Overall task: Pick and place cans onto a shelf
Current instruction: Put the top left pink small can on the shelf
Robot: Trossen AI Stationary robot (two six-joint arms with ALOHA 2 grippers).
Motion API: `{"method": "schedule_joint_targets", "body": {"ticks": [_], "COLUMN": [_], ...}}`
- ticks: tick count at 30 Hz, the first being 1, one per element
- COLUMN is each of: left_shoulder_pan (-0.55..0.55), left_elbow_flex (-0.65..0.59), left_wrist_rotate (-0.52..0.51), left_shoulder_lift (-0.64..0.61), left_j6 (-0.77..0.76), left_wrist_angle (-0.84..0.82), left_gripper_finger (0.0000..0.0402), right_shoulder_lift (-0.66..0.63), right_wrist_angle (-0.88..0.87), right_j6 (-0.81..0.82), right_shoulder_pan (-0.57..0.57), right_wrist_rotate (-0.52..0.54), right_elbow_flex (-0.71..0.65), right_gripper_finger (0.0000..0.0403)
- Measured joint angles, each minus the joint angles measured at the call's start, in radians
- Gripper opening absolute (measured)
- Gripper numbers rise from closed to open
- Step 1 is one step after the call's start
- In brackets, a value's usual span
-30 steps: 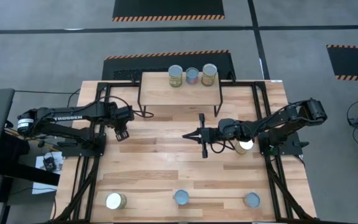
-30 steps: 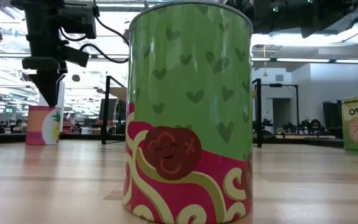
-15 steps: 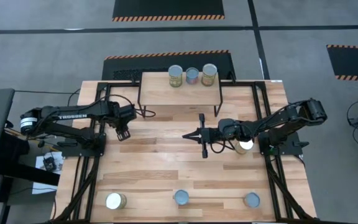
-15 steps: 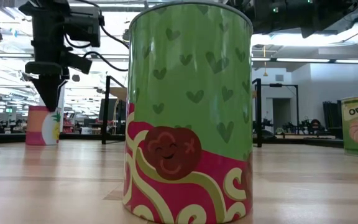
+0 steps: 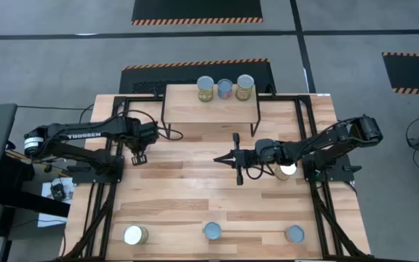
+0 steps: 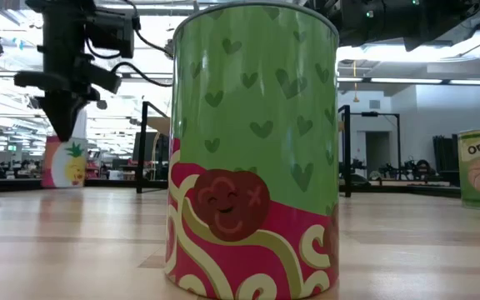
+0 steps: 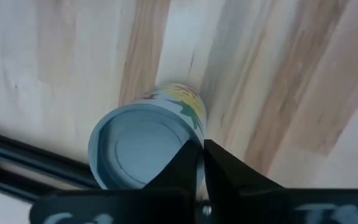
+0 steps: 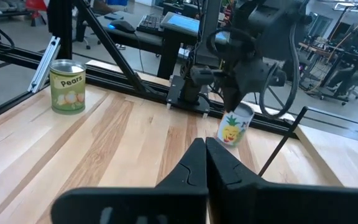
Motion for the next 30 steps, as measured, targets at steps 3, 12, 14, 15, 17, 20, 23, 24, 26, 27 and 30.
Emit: {"method": "schedule_joint_targets", "body": {"ticks": [3,12,14,15,17,20,23,24,26,27,30], "left_shoulder_pan": [-0.034,-0.243,-0.295,-0.313,-0.326,-0.298,-0.224,-0.193,-0.127,-0.096,-0.027], "left_elbow_flex": [0.064,0.392,0.473,0.515,0.601,0.718,0.819,0.849,0.903,0.928,0.953], "left_wrist_rotate": [0.003,0.151,0.155,0.156,0.141,0.083,0.066,0.067,0.067,0.067,0.067], "left_shoulder_lift": [0.0,-0.001,0.0,0.007,0.033,0.092,0.171,0.2,0.262,0.291,0.357], "left_j6": [0.009,0.042,0.045,0.055,0.089,0.196,0.35,0.403,0.501,0.55,0.67], "left_wrist_angle": [-0.063,-0.248,-0.246,-0.247,-0.245,-0.243,-0.242,-0.242,-0.238,-0.237,-0.2], "left_gripper_finger": [0.0003,0.0002,0.0002,0.0002,0.0002,0.0001,0.0001,0.0001,0.0001,0.0001,0.0001], "right_shoulder_lift": [0.0,0.0,0.0,0.0,0.0,0.0,0.0,0.0,0.0,0.0,0.0], "right_wrist_angle": [0.0,-0.021,-0.021,-0.021,-0.02,-0.018,-0.015,-0.014,-0.014,-0.014,-0.014], "right_j6": [0.0,0.0,0.0,0.0,0.0,0.004,0.011,0.011,0.01,0.01,0.01], "right_shoulder_pan": [0.0,0.0,0.0,0.0,0.0,0.0,0.0,0.0,0.0,0.0,0.0], "right_wrist_rotate": [0.0,0.0,0.0,0.0,0.0,0.0,0.0,0.0,0.0,0.0,0.0], "right_elbow_flex": [0.0,0.0,0.0,0.0,0.0,0.0,0.0,0.0,0.0,0.0,0.0], "right_gripper_finger": [0.0005,0.0005,0.0005,0.0006,0.0006,0.0005,0.0005,0.0005,0.0005,0.0005,0.0005]}}
